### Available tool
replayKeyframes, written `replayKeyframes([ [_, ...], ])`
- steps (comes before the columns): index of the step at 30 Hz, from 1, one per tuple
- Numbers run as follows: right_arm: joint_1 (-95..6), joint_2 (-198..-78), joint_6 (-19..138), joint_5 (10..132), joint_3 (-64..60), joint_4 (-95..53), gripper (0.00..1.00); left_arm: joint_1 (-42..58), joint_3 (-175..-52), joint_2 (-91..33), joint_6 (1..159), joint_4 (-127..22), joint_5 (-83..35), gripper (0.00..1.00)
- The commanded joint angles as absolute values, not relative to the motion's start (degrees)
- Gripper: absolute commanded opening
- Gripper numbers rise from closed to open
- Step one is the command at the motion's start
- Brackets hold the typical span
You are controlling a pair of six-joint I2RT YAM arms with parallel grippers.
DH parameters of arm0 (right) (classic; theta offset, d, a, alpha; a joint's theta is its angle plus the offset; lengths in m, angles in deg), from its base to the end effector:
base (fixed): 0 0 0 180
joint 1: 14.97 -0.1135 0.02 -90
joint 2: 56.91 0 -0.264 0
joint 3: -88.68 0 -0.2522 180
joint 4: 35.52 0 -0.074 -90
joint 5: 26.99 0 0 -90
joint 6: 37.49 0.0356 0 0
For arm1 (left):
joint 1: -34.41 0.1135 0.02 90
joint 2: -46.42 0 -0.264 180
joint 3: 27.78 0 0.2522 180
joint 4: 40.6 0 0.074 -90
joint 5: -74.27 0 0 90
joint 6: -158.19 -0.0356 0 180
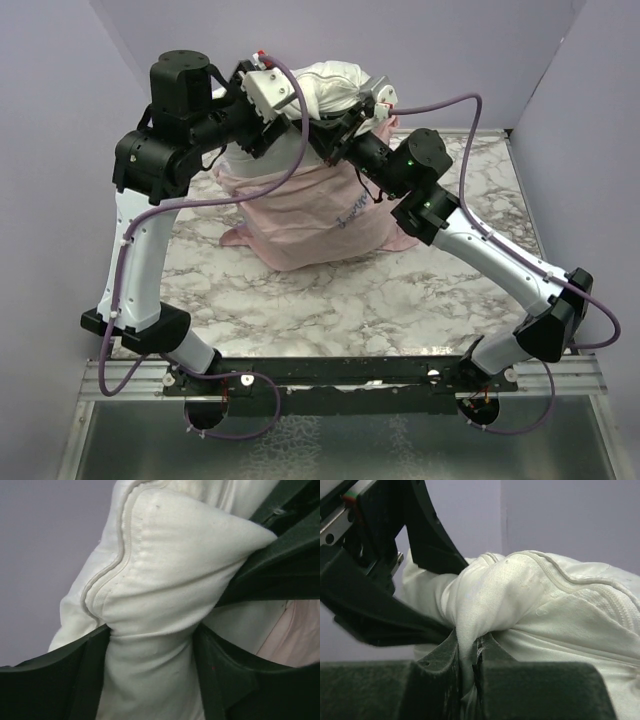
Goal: Remove the pillowcase from the pillow
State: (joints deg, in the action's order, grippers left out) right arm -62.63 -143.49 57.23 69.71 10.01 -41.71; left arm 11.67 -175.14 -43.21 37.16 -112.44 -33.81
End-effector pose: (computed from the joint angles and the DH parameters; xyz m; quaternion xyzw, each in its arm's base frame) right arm 0.2328 0.2617 0.4803 -0.2519 0.5090 0.3927 0.7234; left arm 0.2332 -0.1097 0.5644 0.4384 0.6509 -0.0797 0.6146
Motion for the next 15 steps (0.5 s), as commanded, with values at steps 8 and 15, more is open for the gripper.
replayKeyframes([
  [8,-54.7,-132.3,72.7,73.7,8.1,-30.8,0.67,11.5,-162.6,-37.2,38.4,-102.1,-30.6,0.0],
  [15,-42.7,-120.2,80.8,74.2,-6.5,-27.1,0.8,11.5,-163.0,-35.1,38.6,-101.0,-27.6,0.0],
])
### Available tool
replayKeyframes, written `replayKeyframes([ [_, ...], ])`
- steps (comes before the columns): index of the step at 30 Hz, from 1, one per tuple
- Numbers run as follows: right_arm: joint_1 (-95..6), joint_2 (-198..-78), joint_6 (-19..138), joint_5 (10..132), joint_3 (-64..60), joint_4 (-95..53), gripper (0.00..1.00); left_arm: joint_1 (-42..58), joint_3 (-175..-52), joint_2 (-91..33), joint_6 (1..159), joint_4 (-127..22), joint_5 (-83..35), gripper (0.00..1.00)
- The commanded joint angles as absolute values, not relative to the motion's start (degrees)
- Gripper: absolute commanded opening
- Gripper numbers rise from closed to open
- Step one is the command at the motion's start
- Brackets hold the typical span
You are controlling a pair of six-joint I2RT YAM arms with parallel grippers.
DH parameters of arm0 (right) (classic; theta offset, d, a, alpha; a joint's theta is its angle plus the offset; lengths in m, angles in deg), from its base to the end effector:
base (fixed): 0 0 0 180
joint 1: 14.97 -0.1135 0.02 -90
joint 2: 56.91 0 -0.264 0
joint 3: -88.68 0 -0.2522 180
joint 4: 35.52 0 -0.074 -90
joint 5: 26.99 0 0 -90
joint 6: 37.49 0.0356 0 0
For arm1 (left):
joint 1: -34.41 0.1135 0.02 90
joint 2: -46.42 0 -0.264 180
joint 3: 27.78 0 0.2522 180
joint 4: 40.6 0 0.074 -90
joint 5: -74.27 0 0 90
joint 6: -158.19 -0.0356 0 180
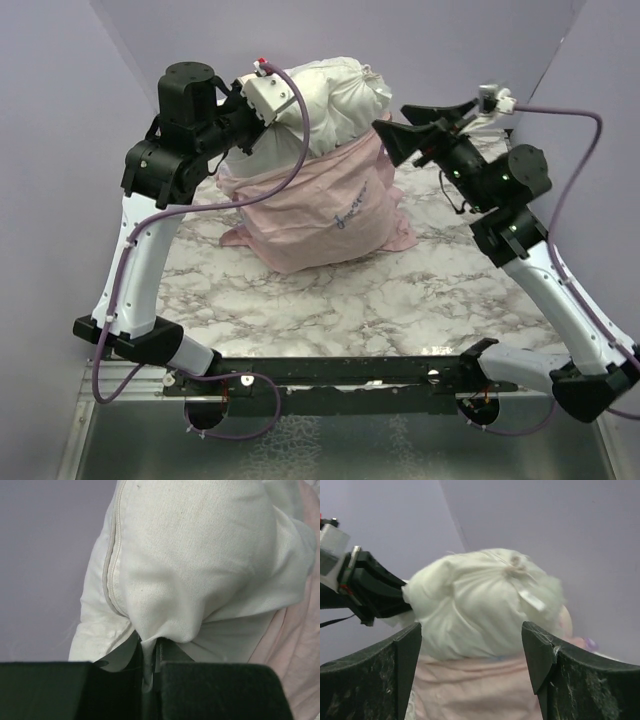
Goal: Remove the pillowcase from the pillow
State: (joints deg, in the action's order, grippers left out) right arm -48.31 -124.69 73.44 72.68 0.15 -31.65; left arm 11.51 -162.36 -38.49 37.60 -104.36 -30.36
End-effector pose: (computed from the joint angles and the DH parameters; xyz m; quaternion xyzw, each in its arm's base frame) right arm 0.2087 0.1445 0.4962 -0.1305 0.5620 0.4150 0.7035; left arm 0.2406 -0.1114 0.5423 0.4219 0.6632 -0.0593 0.6154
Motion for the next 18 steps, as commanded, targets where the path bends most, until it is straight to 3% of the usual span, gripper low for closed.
replayKeyframes([
  [1,-41.0,-119.5,82.0,75.1,-7.8,-26.2,0.8,11.5,-163.0,-34.6,38.8,-100.8,-27.9,0.0],
  [10,-33.9,-121.7,84.6,88.5,-15.7,-28.4,0.74,11.4,-163.7,-32.5,40.3,-100.4,-30.1,0.0],
  [18,-31.4,-125.4,78.8,90.2,-16.4,-31.7,0.71,11.4,-163.4,-31.6,40.0,-100.5,-30.7,0.0],
])
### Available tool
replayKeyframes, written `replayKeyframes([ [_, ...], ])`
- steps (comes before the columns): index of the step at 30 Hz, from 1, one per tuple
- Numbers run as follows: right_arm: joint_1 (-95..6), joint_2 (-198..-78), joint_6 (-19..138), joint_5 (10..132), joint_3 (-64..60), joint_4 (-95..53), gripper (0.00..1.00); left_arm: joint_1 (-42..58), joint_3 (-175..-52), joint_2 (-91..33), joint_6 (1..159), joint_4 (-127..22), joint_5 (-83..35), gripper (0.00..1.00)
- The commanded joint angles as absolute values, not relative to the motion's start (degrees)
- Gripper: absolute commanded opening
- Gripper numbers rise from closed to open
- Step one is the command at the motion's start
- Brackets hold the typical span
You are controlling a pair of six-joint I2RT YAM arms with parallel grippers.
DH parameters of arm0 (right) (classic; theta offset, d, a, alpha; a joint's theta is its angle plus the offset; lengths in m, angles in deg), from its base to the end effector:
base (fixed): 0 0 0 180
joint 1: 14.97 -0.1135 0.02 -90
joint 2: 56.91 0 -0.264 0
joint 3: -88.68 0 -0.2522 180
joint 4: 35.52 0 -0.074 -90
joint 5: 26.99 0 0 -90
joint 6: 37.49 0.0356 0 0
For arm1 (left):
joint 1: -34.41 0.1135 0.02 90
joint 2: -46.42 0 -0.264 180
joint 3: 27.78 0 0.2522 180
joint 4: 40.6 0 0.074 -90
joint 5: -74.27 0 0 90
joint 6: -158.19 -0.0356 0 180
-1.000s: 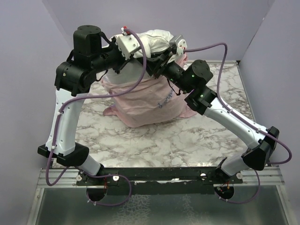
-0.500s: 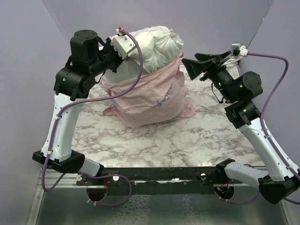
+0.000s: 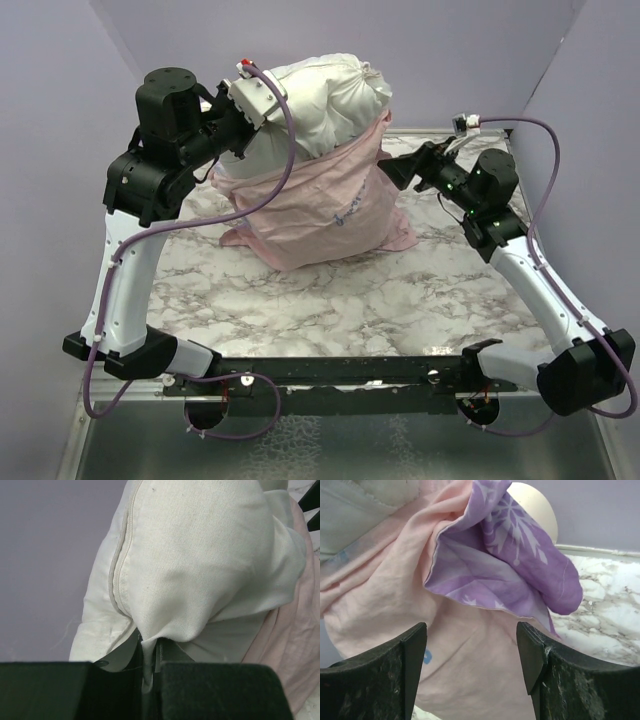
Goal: Remove the pillowcase from the pillow
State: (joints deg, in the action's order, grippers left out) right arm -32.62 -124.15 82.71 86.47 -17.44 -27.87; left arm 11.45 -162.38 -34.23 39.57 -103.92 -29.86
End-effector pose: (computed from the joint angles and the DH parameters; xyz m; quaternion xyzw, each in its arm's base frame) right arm 0.2578 0.0969 0.3842 -0.0653 0.7098 0.4108 0.5684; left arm 0.2108 -0.0987 0.5602 0.4009 0.6467 -0.0620 0.6459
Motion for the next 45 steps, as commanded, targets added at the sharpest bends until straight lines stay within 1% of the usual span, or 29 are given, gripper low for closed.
replayKeyframes([
  [1,-31.4,-126.4,77.7,91.3,-15.6,-31.8,0.71,11.5,-163.4,-31.6,40.1,-100.5,-30.9,0.0],
  [5,-31.0,-131.1,73.2,91.0,-10.7,-29.4,0.71,11.5,-164.1,-31.9,40.7,-100.5,-31.6,0.0],
  [8,-30.5,-134.2,70.2,94.3,-8.2,-28.0,0.7,11.4,-164.5,-31.9,40.8,-100.7,-32.2,0.0],
  [11,-30.3,-137.0,67.0,98.0,-6.2,-26.0,0.65,11.5,-164.5,-31.8,41.1,-100.3,-32.4,0.0],
  [16,-29.7,-139.6,66.1,101.9,-5.0,-26.5,0.42,11.5,-164.4,-31.9,41.3,-100.2,-32.7,0.0],
  [17,-29.7,-139.7,66.7,102.9,-5.3,-27.3,0.35,11.5,-164.2,-31.8,41.3,-100.1,-32.6,0.0],
  [18,-29.7,-139.5,67.1,103.8,-6.0,-28.4,0.25,11.5,-164.0,-31.8,41.2,-100.0,-32.4,0.0],
  [19,-29.7,-139.1,67.7,103.5,-6.8,-29.2,0.11,11.5,-163.7,-31.6,41.2,-99.7,-32.3,0.0],
  [20,-29.7,-138.5,68.6,102.4,-8.0,-30.1,0.03,11.5,-163.4,-31.5,41.1,-99.5,-32.1,0.0],
  [21,-29.6,-137.4,69.3,100.3,-9.2,-30.8,0.01,11.5,-163.2,-31.2,41.1,-99.2,-31.9,0.0],
  [26,-28.6,-133.7,74.6,90.1,-18.2,-33.2,0.01,11.5,-163.2,-30.8,42.4,-95.7,-28.7,0.0],
  [33,-28.2,-133.4,82.8,70.2,-32.6,-32.1,0.01,11.5,-161.4,-29.7,44.5,-80.7,-14.8,0.0],
  [37,-28.1,-135.6,86.6,64.7,-38.9,-32.2,0.01,11.5,-161.1,-29.4,44.6,-74.8,-9.3,0.0],
  [42,-28.1,-136.8,88.7,58.6,-41.4,-29.3,0.01,11.5,-160.7,-28.7,45.8,-71.1,-6.8,0.0],
  [45,-28.1,-133.6,87.3,57.5,-39.1,-26.7,0.01,11.5,-162.1,-29.0,47.5,-73.5,-8.9,0.0],
])
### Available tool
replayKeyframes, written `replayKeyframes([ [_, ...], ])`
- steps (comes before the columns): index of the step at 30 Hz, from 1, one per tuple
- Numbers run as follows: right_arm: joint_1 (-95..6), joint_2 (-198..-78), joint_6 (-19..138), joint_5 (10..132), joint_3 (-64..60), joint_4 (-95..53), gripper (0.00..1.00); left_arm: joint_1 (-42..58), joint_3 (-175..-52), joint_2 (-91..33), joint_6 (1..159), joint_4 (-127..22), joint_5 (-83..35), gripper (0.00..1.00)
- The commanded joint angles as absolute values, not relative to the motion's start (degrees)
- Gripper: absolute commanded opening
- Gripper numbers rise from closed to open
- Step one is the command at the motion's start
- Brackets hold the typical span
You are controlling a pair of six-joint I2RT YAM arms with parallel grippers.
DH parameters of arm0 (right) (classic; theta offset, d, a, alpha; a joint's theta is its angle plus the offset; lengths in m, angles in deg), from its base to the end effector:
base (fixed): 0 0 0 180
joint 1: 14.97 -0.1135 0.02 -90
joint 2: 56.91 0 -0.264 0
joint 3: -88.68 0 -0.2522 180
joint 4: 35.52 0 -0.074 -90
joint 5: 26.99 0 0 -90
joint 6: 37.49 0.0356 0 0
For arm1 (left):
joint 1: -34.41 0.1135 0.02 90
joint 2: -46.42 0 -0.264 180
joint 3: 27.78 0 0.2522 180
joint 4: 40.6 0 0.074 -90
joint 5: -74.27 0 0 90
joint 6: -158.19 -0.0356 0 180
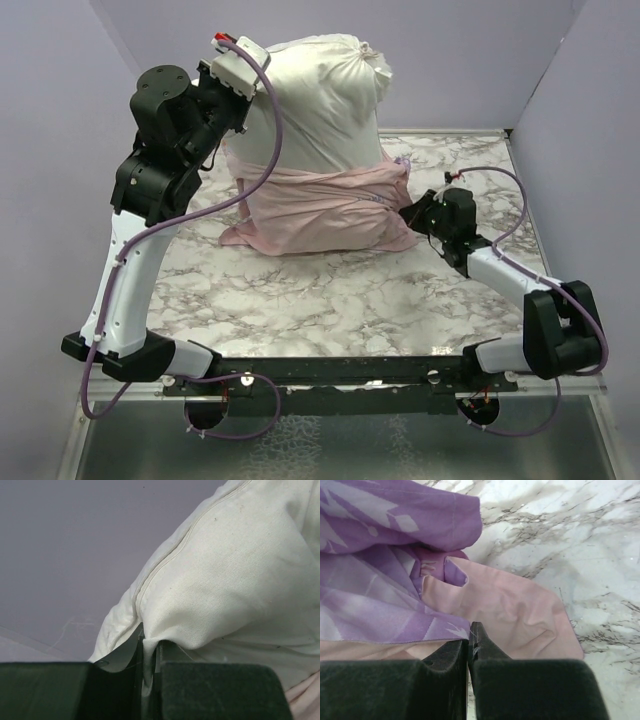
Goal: Remove the pillowcase from the pillow
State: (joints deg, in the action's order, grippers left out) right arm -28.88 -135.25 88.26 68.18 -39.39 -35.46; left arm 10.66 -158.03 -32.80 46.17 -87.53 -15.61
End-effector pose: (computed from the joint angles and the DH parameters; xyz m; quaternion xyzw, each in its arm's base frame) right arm 0.2812 0.0730 0.2111 0.1376 0.8385 0.2556 0.4612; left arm 0.2184 -0.0960 0.5768 0.2643 0.6280 -0.0103 0.7319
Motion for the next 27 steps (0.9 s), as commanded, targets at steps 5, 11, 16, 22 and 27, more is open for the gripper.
replayKeyframes([
  [5,-28.7,-120.9,84.1,57.7,-34.4,-28.4,0.21,11.5,-164.1,-30.4,51.6,-78.6,-13.6,0.0],
  [11,-34.5,-114.5,76.0,61.0,-23.5,-29.5,0.75,11.5,-164.9,-32.1,55.5,-83.0,-22.1,0.0],
  [16,-36.2,-120.6,71.5,80.9,-9.8,-28.3,1.0,11.4,-166.7,-34.5,58.2,-86.5,-27.6,0.0],
  [22,-47.5,-130.6,57.5,86.3,6.6,-24.8,1.0,11.3,-165.9,-34.7,59.5,-88.2,-31.7,0.0],
  [27,-49.5,-139.3,49.2,93.7,20.2,-19.7,1.0,11.1,-166.2,-34.7,59.9,-90.5,-36.8,0.0],
])
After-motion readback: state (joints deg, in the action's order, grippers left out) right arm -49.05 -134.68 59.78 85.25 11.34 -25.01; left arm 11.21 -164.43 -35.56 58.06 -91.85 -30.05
